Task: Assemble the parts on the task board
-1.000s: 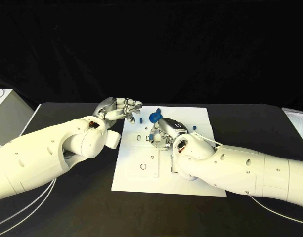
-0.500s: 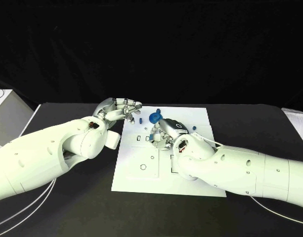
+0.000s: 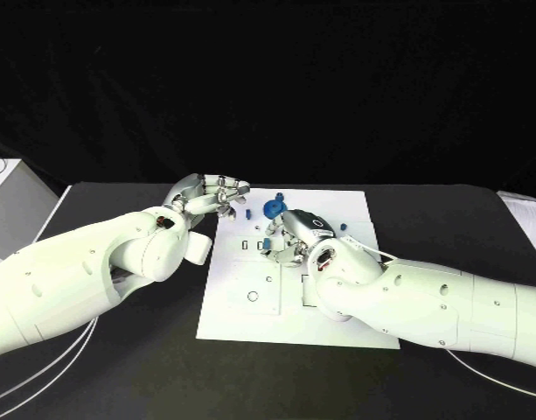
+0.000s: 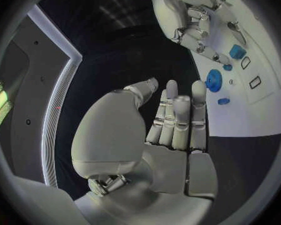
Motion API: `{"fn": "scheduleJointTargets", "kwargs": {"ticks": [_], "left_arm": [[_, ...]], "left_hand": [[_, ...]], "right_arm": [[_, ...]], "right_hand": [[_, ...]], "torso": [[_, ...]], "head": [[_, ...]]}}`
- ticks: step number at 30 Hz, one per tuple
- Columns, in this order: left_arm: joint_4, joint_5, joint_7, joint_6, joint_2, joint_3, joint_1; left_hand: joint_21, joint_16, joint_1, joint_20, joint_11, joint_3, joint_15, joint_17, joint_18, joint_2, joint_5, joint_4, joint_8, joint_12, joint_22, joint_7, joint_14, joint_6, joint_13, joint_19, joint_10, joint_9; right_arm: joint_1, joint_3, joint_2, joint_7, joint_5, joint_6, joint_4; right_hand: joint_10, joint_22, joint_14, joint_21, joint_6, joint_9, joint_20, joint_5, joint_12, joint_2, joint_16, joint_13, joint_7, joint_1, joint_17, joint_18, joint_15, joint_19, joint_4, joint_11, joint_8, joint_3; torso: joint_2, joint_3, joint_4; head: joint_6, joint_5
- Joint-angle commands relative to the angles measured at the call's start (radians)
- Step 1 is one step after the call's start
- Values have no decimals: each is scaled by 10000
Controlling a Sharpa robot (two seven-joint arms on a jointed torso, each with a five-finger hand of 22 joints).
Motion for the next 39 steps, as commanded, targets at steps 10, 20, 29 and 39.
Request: {"fn": "scheduleJointTargets", "kwargs": {"ticks": [10, 20, 29, 39], "left_arm": [[-206, -1553, -1598, 667, 50, 8, 19], [-775, -4374, -4463, 3148, 553, 15, 406], [-1860, -6216, -5974, 5095, 1416, -262, 1081], [-2893, -7436, -6382, 5992, 2255, -854, 1772]], "left_hand": [[1933, 2301, -1121, -90, -83, -459, -85, 4008, -571, 141, 10, 928, 673, 3311, 3089, -75, 2446, 184, 1867, 2596, 230, 184], [2901, 2983, -1500, -375, -387, -742, -385, 5822, -949, 282, 31, 1744, 1970, 5647, 5026, -441, 3386, 237, 4777, 4191, 1767, 1132], [3020, 3050, -1991, -653, -697, 132, -667, 6127, -1018, 73, 2, 1858, 3599, 5976, 5334, -793, 3518, -59, 5379, 4443, 2089, 2945], [3005, 2993, -2839, -646, -653, -476, -639, 6034, -1022, 96, -11, 1899, 3794, 5945, 5344, -749, 3478, -373, 5350, 4447, 1994, 3584]], "right_arm": [[337, 66, -1313, 2733, 1818, -69, 1013], [1076, 212, -2766, 4334, 4245, 1074, 1497], [1496, 301, -3557, 4323, 5384, 1389, 1166], [1577, 313, -3734, 4175, 5556, 1555, 996]], "right_hand": [[554, 2376, 973, -168, 175, 32, 39, 667, -36, 396, -37, 2149, -62, 571, 2255, -57, 25, 884, 131, 38, 97, -352], [524, 2261, 980, -316, 224, 50, 20, 1090, -63, 431, -28, 2126, -62, 786, 2290, -17, 15, 808, 67, 30, 207, -83], [514, 2234, 980, -354, 203, 52, 16, 1329, -72, 340, -28, 2118, -63, 745, 2293, -8, 11, 790, 89, 27, 245, -16], [490, 2218, 977, -376, 147, 41, 16, 1399, -99, 308, -32, 2096, -52, 731, 2281, -2, 14, 779, 95, 35, 230, 10]], "torso": [[-79, 31, -109], [-334, 132, -170], [-519, 188, -225], [-575, 224, -229]], "head": [[73, 87], [-30, 131], [-177, 194], [-302, 233]]}}
